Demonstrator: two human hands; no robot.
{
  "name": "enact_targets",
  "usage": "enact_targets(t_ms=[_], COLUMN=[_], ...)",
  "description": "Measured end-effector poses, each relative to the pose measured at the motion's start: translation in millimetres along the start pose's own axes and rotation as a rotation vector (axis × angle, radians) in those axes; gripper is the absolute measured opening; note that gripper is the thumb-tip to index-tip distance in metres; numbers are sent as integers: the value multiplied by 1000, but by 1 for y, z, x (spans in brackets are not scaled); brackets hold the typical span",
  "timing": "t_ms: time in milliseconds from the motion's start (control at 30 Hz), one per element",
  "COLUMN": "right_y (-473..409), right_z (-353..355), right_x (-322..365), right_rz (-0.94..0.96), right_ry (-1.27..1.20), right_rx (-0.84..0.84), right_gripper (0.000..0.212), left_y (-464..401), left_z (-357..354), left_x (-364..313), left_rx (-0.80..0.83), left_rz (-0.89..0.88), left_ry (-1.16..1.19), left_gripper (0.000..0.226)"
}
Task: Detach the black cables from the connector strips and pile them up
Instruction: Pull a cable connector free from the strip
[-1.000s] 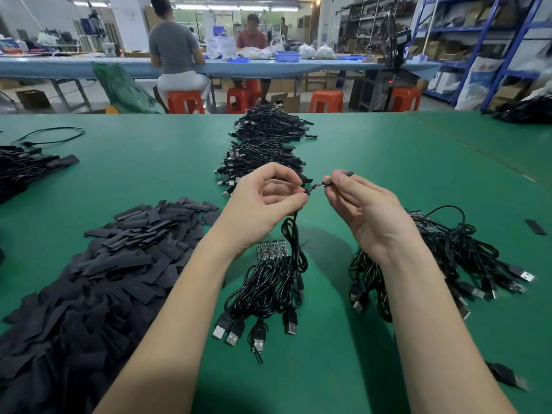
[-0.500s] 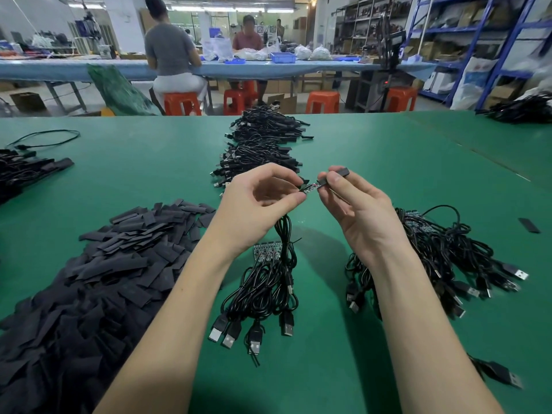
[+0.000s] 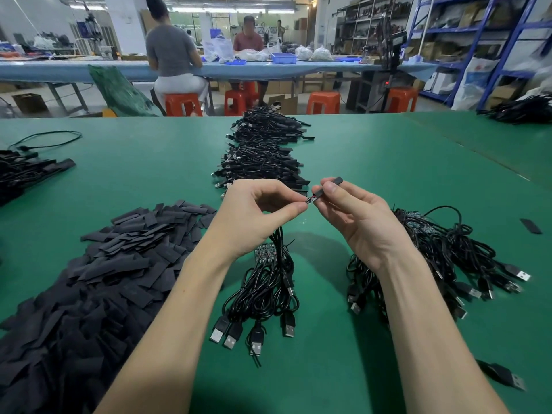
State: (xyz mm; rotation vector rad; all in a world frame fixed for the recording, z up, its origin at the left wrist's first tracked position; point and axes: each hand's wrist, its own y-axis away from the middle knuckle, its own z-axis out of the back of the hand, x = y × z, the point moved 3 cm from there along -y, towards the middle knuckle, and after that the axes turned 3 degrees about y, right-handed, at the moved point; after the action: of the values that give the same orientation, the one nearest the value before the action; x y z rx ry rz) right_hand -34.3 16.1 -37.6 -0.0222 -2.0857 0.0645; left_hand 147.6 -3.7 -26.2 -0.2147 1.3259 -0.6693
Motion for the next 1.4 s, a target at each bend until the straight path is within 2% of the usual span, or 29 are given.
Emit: enact_targets(t_ms=[167,333,533,633,767,1200,1400], right_y=[1,1,0,0,-1,2,1], right_z=[-2,-5,-8,-8,-5,-8,-8], right_x=[0,-1,-3,-5,-7,-9,-12], right_rz=[-6,-4,-10,-13,-23,-20,-39], right_ry=[28,41,25,14,-6,52,27], right_rx=[8,21,32,1,-32,30,57], right_gripper=[21,17,17,13,10,20,12], left_y=[-1,-1,-1,-1,-1,-1,-1], left_z=[1,-2,-3,-3,-5,-1,-2], left_x=[1,-2,0,2,4,4,2], left_rx=[13,13,-23,-65,-36,-46,-46], left_rz=[-14,-29,-14,5,24,36,49], left_ry=[-26,11,69,101,127,140,197], left_gripper=[8,14,7,10,15,11,12])
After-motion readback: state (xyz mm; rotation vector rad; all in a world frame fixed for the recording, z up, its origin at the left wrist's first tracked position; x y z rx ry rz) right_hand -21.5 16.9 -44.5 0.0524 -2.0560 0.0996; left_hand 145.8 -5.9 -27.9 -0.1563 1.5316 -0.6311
